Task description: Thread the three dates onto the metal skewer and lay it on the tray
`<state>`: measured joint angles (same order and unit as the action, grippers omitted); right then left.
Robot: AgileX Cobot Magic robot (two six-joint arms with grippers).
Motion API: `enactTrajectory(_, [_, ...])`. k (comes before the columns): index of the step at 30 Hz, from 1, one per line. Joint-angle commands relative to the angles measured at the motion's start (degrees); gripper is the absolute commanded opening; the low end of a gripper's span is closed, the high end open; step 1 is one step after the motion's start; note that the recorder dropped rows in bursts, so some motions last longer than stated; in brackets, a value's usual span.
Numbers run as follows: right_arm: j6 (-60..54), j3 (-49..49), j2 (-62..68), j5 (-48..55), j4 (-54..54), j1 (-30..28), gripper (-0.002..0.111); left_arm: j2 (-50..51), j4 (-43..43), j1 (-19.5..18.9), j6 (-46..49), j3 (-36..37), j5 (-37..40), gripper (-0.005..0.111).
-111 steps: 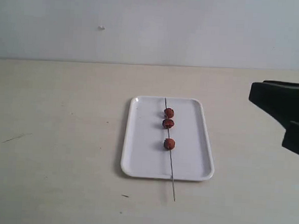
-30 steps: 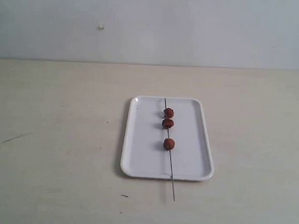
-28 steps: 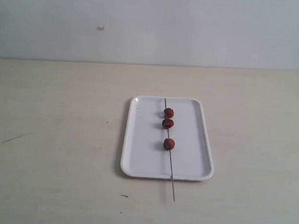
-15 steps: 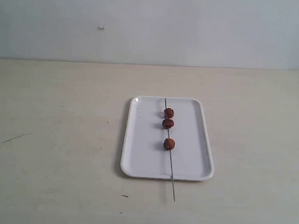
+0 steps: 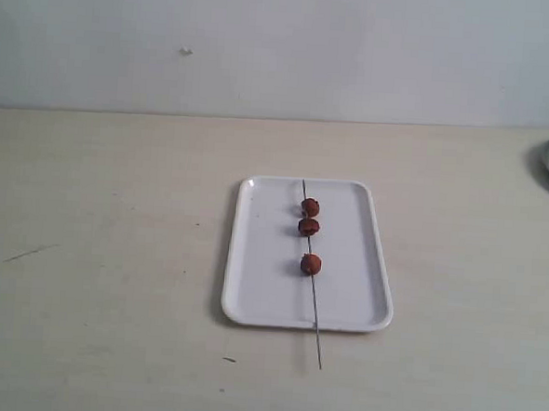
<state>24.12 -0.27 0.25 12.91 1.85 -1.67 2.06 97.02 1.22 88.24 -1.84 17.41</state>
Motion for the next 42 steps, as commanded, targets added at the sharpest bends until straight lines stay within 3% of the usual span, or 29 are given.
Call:
enactTrajectory(1, [0.0, 0.3, -0.3, 0.0, -0.1, -0.3, 0.000, 0.4, -10.8, -0.1, -19.5, 0.3, -3.8, 0.000])
enactTrajectory(4, [0.0, 0.3, -0.3, 0.0, -0.1, -0.3, 0.000, 0.4, -32.3, -0.1, -51.3, 0.3, -9.4, 0.000])
enactTrajectory(6, [0.0, 0.3, -0.3, 0.0, -0.1, -0.3, 0.000, 0.4, -46.2, -0.1, -65.8, 0.3, -9.8, 0.000])
enactTrajectory(11, [0.0, 0.3, -0.3, 0.0, -0.1, -0.3, 0.000, 0.4, -71.0, -0.1, -87.5, 1.8, -11.0, 0.000])
enactTrajectory(15, [0.0, 0.3, -0.3, 0.0, -0.1, -0.3, 0.000, 0.4, -88.4, -0.1, -97.7, 1.8, -11.0, 0.000])
enactTrajectory(23, [0.0, 0.3, -0.3, 0.0, -0.1, -0.3, 0.000, 0.4, -91.0, -0.1, -98.7, 1.8, -12.2, 0.000])
enactTrajectory(31, [0.0, 0.3, -0.3, 0.0, -0.1, -0.3, 0.000, 0.4, -99.9, -0.1, -98.7, 1.8, -9.7, 0.000])
enactTrajectory(42, [0.0, 0.3, -0.3, 0.0, -0.1, -0.3, 0.000, 0.4, -99.9, -0.1, -98.7, 1.8, -9.7, 0.000])
